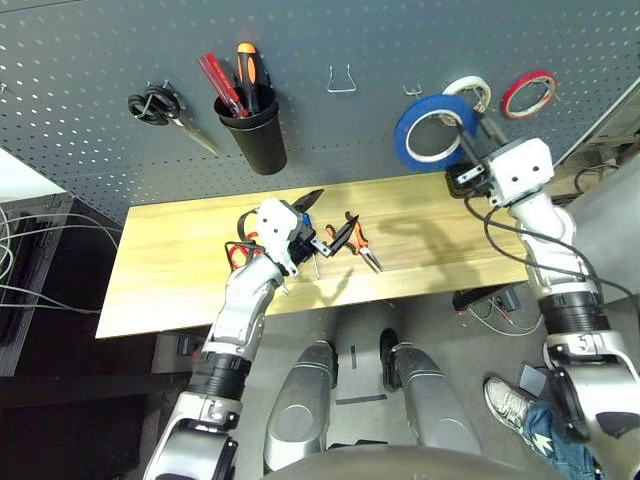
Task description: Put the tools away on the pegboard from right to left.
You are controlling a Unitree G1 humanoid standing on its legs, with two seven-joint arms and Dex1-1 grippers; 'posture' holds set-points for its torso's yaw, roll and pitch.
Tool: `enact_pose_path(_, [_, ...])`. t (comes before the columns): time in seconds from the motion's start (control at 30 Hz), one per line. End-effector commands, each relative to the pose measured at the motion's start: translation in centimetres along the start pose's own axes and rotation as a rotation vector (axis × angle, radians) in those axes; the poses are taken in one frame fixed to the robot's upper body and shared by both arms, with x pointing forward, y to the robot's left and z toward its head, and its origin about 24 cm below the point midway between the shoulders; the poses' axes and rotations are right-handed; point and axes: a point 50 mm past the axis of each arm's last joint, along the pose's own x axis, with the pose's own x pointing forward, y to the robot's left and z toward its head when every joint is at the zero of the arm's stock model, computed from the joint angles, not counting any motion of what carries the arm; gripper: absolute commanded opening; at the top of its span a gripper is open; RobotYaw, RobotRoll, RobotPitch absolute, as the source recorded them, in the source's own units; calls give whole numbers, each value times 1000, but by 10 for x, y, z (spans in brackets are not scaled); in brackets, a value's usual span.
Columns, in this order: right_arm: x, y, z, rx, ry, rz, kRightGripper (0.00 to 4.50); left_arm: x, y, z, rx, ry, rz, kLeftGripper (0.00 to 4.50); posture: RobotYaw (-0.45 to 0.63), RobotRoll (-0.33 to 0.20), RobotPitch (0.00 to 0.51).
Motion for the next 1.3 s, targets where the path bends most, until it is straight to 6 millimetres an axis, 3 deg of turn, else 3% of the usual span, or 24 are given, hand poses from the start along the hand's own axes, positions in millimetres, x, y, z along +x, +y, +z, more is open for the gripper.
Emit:
enact_pose_path(0.03, [3, -6, -1, -6, 5, -37, 713, 4, -3, 4, -15, -18, -11, 4500, 139, 0, 213])
enact_pose_path(0.4, [14, 3, -31, 20, 132, -77, 713, 12, 1, 14, -18, -57, 11, 4500, 159, 0, 206])
enact_pose_path(0.73, [31, 22, -44, 75, 209, -48, 712, 11, 1, 14, -18, -55, 25, 4500, 176, 0, 207])
enact_pose_path(0.9, [23, 23, -50, 107, 236, -46, 2367, 9, 1, 12, -16, -44, 27, 4500, 180, 0, 210])
enact_pose_path(1.1, [-15, 30, -53, 53, 230, 86, 4386, 4, 4, 4, -2, 12, 30, 4500, 172, 0, 217])
enact_pose_path(1.3, [-48, 40, -67, 125, 365, 135, 4451, -1, 6, -5, 8, 70, 26, 4500, 173, 0, 220])
